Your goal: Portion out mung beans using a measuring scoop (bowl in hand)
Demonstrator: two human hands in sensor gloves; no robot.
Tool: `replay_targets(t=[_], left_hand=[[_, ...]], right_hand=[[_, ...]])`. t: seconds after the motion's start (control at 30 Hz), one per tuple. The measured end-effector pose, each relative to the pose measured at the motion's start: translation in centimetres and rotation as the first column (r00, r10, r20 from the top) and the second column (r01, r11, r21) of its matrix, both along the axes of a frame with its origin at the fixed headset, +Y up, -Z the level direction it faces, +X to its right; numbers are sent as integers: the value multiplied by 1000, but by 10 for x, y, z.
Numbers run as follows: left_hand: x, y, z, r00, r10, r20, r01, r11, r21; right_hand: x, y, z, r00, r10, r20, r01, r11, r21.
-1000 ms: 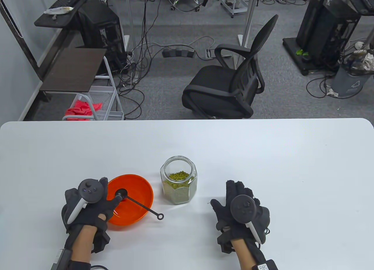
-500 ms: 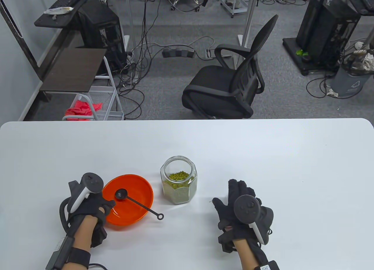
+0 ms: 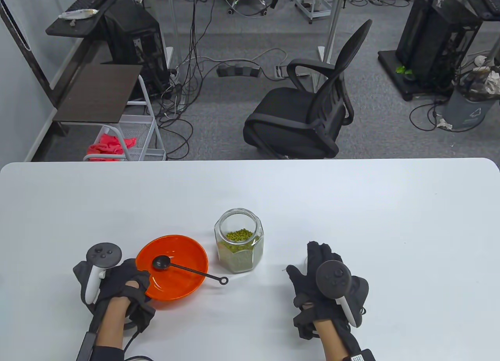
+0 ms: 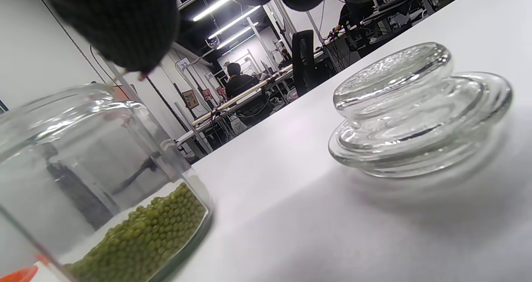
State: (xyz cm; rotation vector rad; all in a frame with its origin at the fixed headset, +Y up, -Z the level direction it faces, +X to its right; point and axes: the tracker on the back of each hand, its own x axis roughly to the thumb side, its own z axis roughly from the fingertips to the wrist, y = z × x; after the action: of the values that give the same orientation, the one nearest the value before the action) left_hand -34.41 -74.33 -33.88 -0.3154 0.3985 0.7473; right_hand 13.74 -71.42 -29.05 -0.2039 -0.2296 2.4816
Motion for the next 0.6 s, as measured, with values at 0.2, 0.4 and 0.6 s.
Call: replay_targets(t=[0.2,0.4,0.6], left_hand=[[2,10,21,998,58,-24,-56,996,72],[6,15,29,996,87,8,-88,990,112],[12,18,31,996,76,44,-81,989,127]], right_hand=[[-5,2,1,1000,-15,-18,15,1000,16],[-15,5,6,996,-70,-54,73,996,46],[-32,2,9,990,-99,-101,107,992,70]])
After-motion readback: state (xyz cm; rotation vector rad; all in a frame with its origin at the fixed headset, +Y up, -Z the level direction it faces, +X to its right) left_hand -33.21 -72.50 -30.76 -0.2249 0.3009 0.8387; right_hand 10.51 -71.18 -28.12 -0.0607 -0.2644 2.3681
